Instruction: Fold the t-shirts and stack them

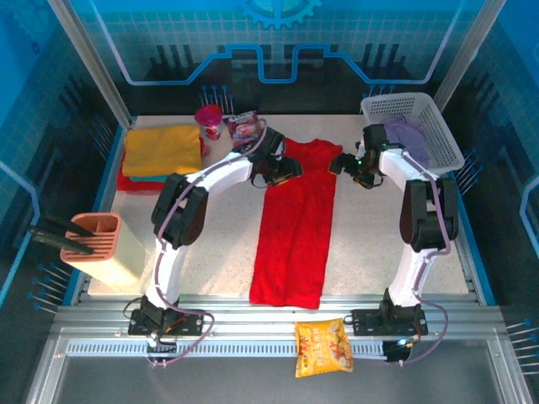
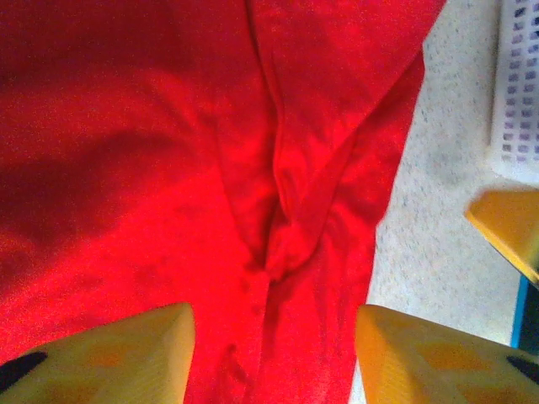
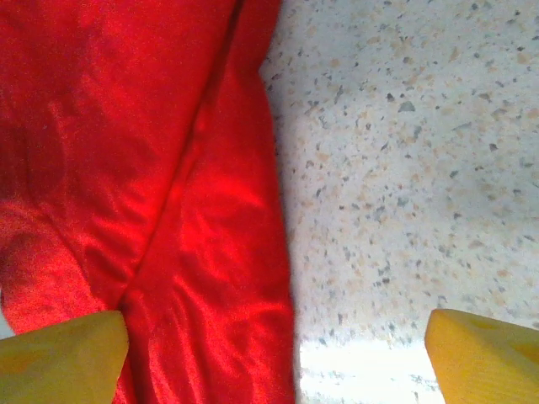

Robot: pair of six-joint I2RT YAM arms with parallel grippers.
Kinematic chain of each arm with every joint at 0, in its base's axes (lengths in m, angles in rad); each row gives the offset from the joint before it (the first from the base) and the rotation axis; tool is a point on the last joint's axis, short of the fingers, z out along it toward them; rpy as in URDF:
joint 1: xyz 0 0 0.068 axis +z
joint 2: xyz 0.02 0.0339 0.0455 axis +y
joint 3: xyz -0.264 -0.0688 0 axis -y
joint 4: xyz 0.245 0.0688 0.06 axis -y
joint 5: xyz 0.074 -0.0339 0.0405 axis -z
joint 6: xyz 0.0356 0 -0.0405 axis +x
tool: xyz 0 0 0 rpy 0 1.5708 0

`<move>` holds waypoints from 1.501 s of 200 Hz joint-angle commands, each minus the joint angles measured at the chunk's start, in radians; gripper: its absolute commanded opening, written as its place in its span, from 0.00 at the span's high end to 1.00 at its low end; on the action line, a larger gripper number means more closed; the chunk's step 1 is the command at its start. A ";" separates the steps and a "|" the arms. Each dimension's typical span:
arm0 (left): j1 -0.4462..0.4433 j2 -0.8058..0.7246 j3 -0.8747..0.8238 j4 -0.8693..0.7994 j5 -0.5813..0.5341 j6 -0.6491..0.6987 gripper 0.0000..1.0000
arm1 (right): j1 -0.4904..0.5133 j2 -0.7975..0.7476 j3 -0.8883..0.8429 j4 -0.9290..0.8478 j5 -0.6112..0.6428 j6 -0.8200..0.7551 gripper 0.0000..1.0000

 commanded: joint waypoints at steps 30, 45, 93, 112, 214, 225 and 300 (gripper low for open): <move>0.010 0.185 0.239 0.051 -0.015 0.038 0.53 | -0.004 -0.176 -0.127 0.057 -0.029 0.003 0.06; 0.010 0.245 0.323 0.016 -0.011 0.033 0.55 | -0.005 -0.194 -0.151 0.050 -0.026 -0.002 0.06; 0.015 0.308 0.358 0.016 -0.039 -0.002 0.58 | -0.017 -0.219 -0.167 0.031 -0.042 -0.009 0.08; 0.014 0.329 0.372 0.026 -0.035 -0.015 0.59 | -0.020 -0.220 -0.167 0.028 -0.044 -0.013 0.08; 0.014 0.365 0.403 0.089 0.019 -0.081 0.65 | -0.037 -0.211 -0.190 0.023 -0.072 -0.025 0.12; 0.014 0.359 0.392 0.099 0.019 -0.087 0.65 | -0.041 -0.212 -0.188 0.020 -0.070 -0.029 0.12; 0.011 0.392 0.385 0.146 0.039 -0.144 0.67 | -0.052 -0.211 -0.201 0.020 -0.082 -0.034 0.14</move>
